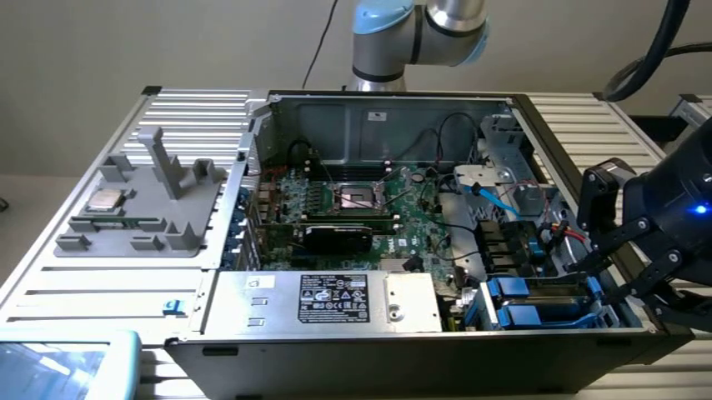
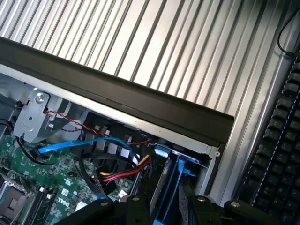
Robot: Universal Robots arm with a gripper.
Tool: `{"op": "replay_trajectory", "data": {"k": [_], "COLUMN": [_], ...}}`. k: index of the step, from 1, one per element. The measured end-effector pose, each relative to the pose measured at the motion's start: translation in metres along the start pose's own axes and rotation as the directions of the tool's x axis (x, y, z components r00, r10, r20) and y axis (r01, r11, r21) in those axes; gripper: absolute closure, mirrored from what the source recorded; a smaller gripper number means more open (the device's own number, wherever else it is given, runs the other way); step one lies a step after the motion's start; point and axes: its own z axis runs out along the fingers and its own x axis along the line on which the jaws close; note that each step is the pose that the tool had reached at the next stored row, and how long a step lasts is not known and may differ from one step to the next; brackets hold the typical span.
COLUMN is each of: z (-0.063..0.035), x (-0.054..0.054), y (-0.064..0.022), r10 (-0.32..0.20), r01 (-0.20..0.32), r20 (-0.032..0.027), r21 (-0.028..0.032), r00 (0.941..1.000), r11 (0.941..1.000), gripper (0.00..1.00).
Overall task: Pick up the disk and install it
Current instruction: 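Insert the first disk wire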
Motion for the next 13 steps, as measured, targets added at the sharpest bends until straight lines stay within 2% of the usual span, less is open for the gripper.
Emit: {"op": "replay_trajectory", "data": {"k": [4,5,7,10,13], "z": [0.0001,0.0004,0.0009,0.0025,0.0056], "x": [-0.0009,-0.0014,-0.0019,-0.0031,-0.0042], "y": [-0.0002,-0.0005,-0.0006,-0.0011,-0.0018], "r10": [-0.002,-0.003,-0.008,-0.018,-0.028], "r01": [0.002,0.003,0.008,0.018,0.028], "r20": [-0.0009,-0.0015,-0.0016,-0.0033,-0.0051], "r21": [0.0,-0.0019,-0.0111,-0.0191,-0.0209], "r00": [1.0,1.0,1.0,0.9998,0.9996], "r11": [1.0,1.0,0.9999,0.9997,0.9994], "gripper": [0.62,0.62,0.62,0.62,0.62]}}
